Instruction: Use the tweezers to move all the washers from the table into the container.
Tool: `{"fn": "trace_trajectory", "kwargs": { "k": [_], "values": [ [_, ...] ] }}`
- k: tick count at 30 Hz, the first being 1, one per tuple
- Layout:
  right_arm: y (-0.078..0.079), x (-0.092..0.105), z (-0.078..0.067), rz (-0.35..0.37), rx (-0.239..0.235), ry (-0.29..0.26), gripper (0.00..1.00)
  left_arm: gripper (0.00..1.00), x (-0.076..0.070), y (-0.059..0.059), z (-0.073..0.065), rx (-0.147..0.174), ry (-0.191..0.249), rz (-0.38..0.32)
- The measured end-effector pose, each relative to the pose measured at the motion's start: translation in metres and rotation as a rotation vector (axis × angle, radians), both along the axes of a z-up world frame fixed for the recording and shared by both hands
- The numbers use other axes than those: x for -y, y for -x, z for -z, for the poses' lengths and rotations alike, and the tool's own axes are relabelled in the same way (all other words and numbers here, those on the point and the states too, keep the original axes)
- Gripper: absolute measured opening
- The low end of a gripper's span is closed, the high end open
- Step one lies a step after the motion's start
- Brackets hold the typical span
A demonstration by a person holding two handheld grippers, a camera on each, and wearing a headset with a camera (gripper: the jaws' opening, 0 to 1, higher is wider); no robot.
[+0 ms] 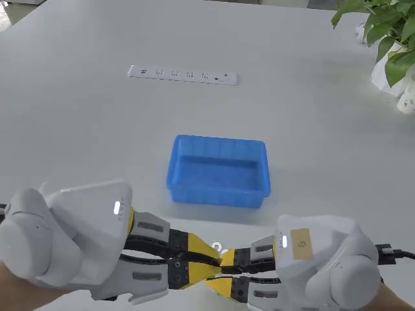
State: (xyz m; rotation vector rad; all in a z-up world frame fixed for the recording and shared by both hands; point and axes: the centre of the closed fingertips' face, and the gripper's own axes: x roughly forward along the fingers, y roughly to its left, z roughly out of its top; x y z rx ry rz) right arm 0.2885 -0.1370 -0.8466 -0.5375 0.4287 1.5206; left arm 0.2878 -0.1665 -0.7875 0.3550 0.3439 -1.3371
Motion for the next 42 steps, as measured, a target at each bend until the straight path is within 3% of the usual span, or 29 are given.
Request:
{"fn": "trace_trajectory", "kwargs": {
  "k": [5,7,10,14,20,25,31,42],
  "values": [
    [-0.002,-0.001,-0.005,0.01,-0.009,-0.008,0.08,0.06,-0.001,-0.003,-0.006,0.021,0.02,-0.011],
    [-0.004,-0.001,-0.007,0.029,-0.023,-0.015,0.09,0.06,-0.001,-0.005,-0.009,-0.006,0.068,-0.036],
    [-0.005,-0.003,-0.008,0.049,-0.014,-0.025,0.1,0.06,-0.002,-0.01,-0.008,-0.016,0.098,-0.068],
    [-0.008,-0.004,-0.005,0.07,-0.01,-0.027,0.11,0.06,-0.003,-0.01,-0.007,-0.022,0.104,-0.074],
    [-0.009,-0.011,-0.01,0.113,-0.08,-0.082,0.12,0.06,-0.006,-0.011,-0.014,-0.036,0.146,-0.1],
    [-0.012,-0.013,-0.011,0.117,-0.072,-0.089,0.1,0.06,-0.008,-0.013,-0.015,-0.046,0.162,-0.116],
    [-0.016,-0.004,-0.004,0.11,-0.037,-0.025,0.08,0.06,-0.013,-0.017,-0.011,-0.039,0.136,-0.14],
    [-0.006,-0.002,0.008,0.046,-0.018,0.047,0.08,0.06,-0.011,-0.006,0.001,-0.056,0.097,-0.098]
  ]
}}
